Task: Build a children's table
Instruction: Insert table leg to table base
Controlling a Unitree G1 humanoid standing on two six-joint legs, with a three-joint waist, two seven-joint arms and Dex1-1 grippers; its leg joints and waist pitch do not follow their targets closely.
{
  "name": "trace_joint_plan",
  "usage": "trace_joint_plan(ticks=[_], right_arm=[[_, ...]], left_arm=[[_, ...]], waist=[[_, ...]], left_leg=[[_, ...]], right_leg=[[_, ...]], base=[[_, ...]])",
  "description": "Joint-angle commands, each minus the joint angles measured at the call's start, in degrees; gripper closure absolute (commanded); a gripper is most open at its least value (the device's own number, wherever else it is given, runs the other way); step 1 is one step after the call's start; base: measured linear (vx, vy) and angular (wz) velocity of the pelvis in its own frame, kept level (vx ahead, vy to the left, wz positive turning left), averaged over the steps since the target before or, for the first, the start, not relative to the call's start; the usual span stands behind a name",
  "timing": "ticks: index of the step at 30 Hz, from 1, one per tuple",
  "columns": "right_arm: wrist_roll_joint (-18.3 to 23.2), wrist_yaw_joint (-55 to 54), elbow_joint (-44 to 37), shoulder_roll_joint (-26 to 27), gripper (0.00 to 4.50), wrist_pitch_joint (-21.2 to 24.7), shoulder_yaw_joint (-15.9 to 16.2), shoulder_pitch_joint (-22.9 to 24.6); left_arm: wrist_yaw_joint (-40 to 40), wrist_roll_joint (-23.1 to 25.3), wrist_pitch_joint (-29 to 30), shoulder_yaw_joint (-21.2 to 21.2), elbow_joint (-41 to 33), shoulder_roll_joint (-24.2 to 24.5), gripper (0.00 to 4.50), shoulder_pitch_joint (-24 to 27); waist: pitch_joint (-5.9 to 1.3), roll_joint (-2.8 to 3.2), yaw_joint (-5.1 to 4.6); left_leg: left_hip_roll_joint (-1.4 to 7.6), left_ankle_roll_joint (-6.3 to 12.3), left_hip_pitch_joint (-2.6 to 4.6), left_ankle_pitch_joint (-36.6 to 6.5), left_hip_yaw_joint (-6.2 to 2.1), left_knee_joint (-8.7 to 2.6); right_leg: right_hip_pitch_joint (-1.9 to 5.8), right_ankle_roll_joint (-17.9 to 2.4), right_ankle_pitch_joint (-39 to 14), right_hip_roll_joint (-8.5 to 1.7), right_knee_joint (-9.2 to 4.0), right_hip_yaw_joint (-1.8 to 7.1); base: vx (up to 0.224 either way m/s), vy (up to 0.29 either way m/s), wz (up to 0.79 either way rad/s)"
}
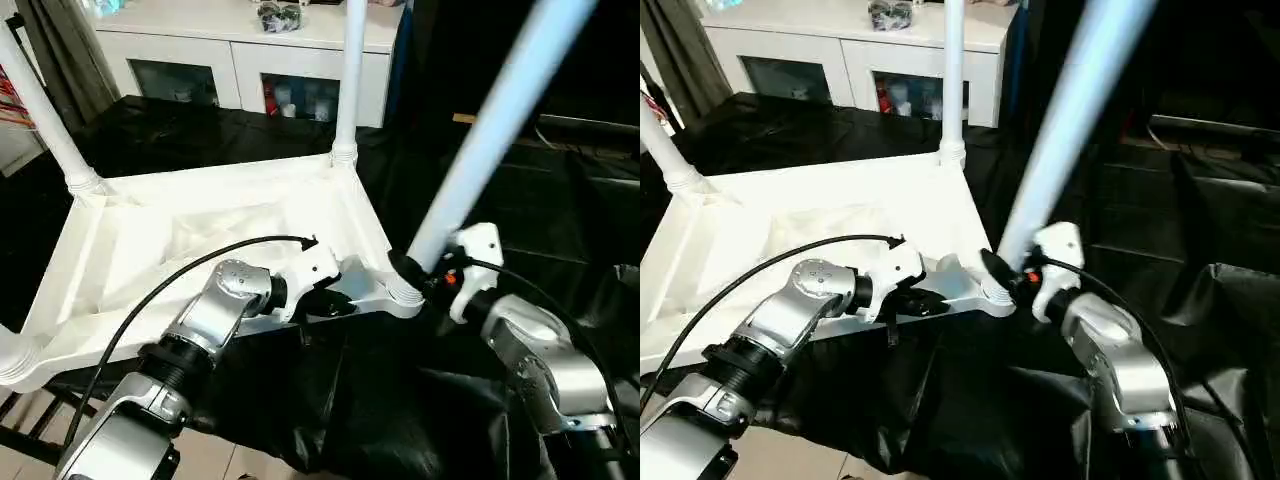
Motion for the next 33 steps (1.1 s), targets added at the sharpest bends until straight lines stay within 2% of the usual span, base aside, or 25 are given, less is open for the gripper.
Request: trace_joint_plan(ticks=[1, 5, 7, 11, 14, 18, 19, 20, 21, 23, 28, 32, 33], right_arm=[[-2.2, 0.8, 3.5, -1.0, 2.59, 3.5, 2.5, 2.0], [-2.0, 1.6, 4.6, -1.5, 2.59, 3.5, 2.7, 2.1], [-1.4, 2.5, 5.6, -1.7, 2.59, 3.4, 2.6, 2.0], [-0.6, 4.9, 6.9, -1.9, 2.59, 2.6, 2.5, 1.7], [0.0, 10.1, 9.8, -3.2, 2.59, 0.3, 3.2, 0.2], [0.0, 15.0, 11.4, -4.7, 2.59, -1.1, 4.4, -1.1], [-0.1, 16.0, 11.5, -5.1, 2.59, -1.5, 4.6, -1.2], [-0.3, 17.8, 11.7, -5.8, 2.59, -2.2, 5.2, -1.3], [-0.5, 18.8, 11.7, -6.3, 2.59, -2.6, 5.7, -1.3], [-1.4, 20.6, 11.4, -7.5, 2.59, -3.6, 6.9, -1.2], [-2.2, 22.7, 11.2, -8.3, 2.59, -5.4, 8.1, -0.7], [-2.3, 23.2, 11.9, -7.6, 2.59, -6.6, 8.1, -0.5], [-2.2, 22.2, 12.7, -6.9, 2.59, -6.7, 7.8, -0.8]], left_arm=[[2.6, 1.4, 0.3, 1.2, 0.7, 1.9, 4.50, -0.9], [2.6, 1.4, 0.3, 1.3, 0.4, 2.0, 4.50, -0.6], [2.2, 1.3, -0.3, 1.3, 0.2, 2.0, 4.50, -0.4], [0.4, 0.6, -1.6, 1.2, -0.2, 2.2, 4.50, -0.1], [-6.4, -0.7, -3.9, -0.7, -2.5, 3.8, 4.50, 0.5], [-10.2, -0.4, -4.6, -2.5, -3.4, 5.3, 4.50, 0.0], [-11.1, -0.3, -4.5, -2.8, -3.8, 5.7, 4.50, -0.1], [-12.3, -0.1, -4.6, -3.3, -4.1, 6.3, 4.50, -0.4], [-13.0, 0.0, -4.8, -3.5, -4.2, 6.7, 4.50, -0.6], [-14.1, 0.3, -5.0, -3.8, -4.2, 7.6, 4.50, -1.3], [-14.8, 0.6, -5.7, -3.3, -3.2, 8.5, 4.50, -2.3], [-14.4, 0.5, -5.7, -2.8, -2.5, 8.8, 4.50, -3.0], [-13.8, 0.0, -5.0, -2.2, -2.4, 8.5, 4.50, -3.0]], waist=[[-3.12, -1.13, 0.32], [-3.23, -0.94, 0.41], [-3.23, -1.21, 0.36], [-3.26, -1.19, 0.31], [-3.45, -1.26, 0.32], [-3.61, -1.30, 0.35], [-3.63, -1.68, 0.38], [-3.64, -1.82, 0.46], [-3.60, -1.57, 0.58], [-3.57, -1.52, 0.65], [-3.12, -1.68, 0.74], [-3.03, -1.75, 0.71], [-2.83, -1.93, 0.67]], left_leg=[[2.92, 1.84, 0.12, -11.0, -1.33, -4.81], [3.02, 1.98, 0.14, -10.3, -1.35, -4.81], [3.04, 2.01, 0.17, -10.8, -1.34, -4.86], [3.09, 1.98, 0.23, -11.7, -1.37, -4.89], [3.08, 2.35, 0.08, -10.9, -1.41, -4.91], [3.13, 3.48, 0.09, -8.5, -1.20, -4.71], [3.23, 3.59, 0.20, -8.3, -1.16, -4.77], [3.28, 3.60, 0.15, -8.1, -1.21, -4.80], [3.35, 3.62, 0.24, -8.2, -1.20, -4.81], [3.39, 3.44, 0.36, -8.6, -1.19, -4.89], [3.34, 2.65, 0.46, -11.1, -1.20, -5.13], [3.39, 2.47, 0.39, -11.2, -1.29, -5.26], [3.36, 2.57, 0.33, -11.2, -1.26, -5.33]], right_leg=[[2.65, -10.3, -20.2, -4.97, -5.54, 2.81], [2.54, -10.7, -18.2, -4.97, -5.31, 2.86], [2.60, -11.1, -17.6, -5.01, -5.28, 2.84], [2.57, -11.1, -18.0, -5.08, -5.45, 2.85], [2.81, -11.2, -16.8, -5.15, -5.33, 2.82], [2.91, -12.9, -11.7, -5.05, -4.83, 2.80], [2.89, -13.3, -11.1, -5.00, -4.80, 2.72], [3.00, -13.4, -10.9, -5.07, -4.64, 2.72], [2.88, -13.6, -11.0, -5.12, -4.66, 2.73], [2.82, -13.8, -11.0, -5.06, -4.68, 2.71], [2.61, -13.1, -14.6, -5.12, -5.10, 2.81], [2.63, -12.9, -14.7, -5.13, -5.11, 2.83], [2.53, -13.0, -14.6, -5.06, -5.14, 2.82]], base=[[0.000, 0.000, 0.00], [0.000, 0.000, 0.00], [0.000, 0.000, 0.00], [0.000, 0.000, 0.00], [0.000, 0.000, 0.00], [0.000, 0.000, 0.00], [0.000, 0.000, 0.00], [0.000, 0.000, 0.00], [0.000, 0.000, 0.00], [0.000, 0.000, 0.00], [0.000, 0.000, 0.00], [0.000, 0.000, 0.00], [0.000, 0.000, 0.00]])
